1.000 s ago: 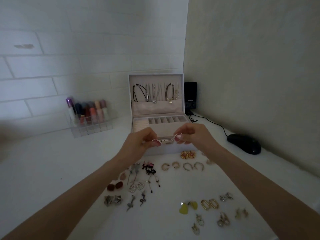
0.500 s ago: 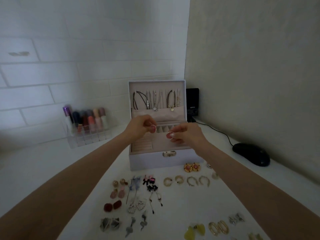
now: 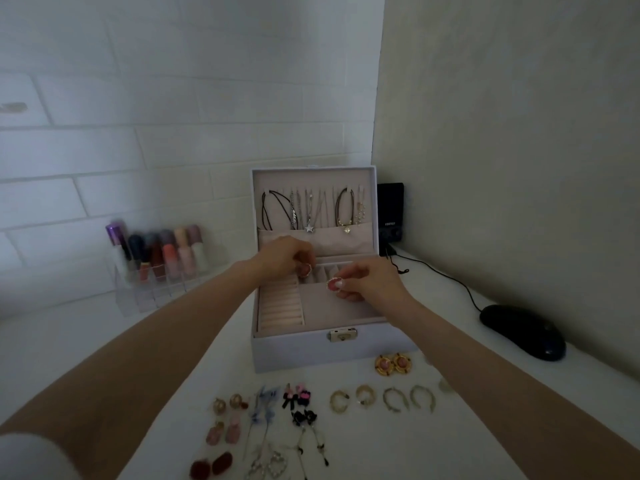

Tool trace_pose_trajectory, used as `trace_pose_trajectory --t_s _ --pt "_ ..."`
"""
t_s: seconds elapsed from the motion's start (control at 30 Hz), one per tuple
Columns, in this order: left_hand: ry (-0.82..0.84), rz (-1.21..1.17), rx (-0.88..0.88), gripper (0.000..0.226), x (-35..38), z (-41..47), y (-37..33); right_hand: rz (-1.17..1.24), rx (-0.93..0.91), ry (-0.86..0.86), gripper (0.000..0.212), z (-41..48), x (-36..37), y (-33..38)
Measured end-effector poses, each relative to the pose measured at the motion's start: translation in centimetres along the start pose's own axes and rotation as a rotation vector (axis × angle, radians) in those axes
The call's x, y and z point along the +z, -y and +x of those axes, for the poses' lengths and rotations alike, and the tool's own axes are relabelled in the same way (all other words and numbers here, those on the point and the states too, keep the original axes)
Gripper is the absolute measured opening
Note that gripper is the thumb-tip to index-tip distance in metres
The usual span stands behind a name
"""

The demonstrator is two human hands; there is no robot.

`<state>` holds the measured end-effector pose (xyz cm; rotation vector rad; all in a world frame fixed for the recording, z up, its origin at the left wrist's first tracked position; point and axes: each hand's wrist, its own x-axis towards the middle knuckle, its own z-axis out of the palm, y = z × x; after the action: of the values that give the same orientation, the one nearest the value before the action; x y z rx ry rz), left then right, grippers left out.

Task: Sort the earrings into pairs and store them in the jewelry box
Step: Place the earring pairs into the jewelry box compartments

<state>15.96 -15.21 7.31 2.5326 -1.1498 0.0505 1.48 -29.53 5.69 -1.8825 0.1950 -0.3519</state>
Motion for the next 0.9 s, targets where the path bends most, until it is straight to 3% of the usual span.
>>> trace_pose_trajectory --t_s 0.27,0.4,0.57,0.7,0.9 --pt "-0.131 0.036 0.062 0.020 1.3 -1.0 0.1 -0.003 0.022 0.003 0.012 0.5 0.6 0.1" --pt "-0.221 0.282 0.082 0.012 1.8 -1.2 0.2 -0.038 0.002 -0.068 0.013 1.7 1.6 0.7" --pt "-0.246 0.331 0.019 0.022 2.1 -1.2 0.2 -0.136 0.028 -0.129 0.025 3.7 3.2 0.8" --pt "-0.273 0.269 -0.018 0.023 1.9 -1.5 -0.2 -0.167 0.061 -0.137 0.021 4.3 3.9 0.6" --pt "-0.443 0.068 -0.031 0.012 0.7 -3.0 0.6 -0.356 0.068 -0.123 0.011 5.3 5.3 0.0"
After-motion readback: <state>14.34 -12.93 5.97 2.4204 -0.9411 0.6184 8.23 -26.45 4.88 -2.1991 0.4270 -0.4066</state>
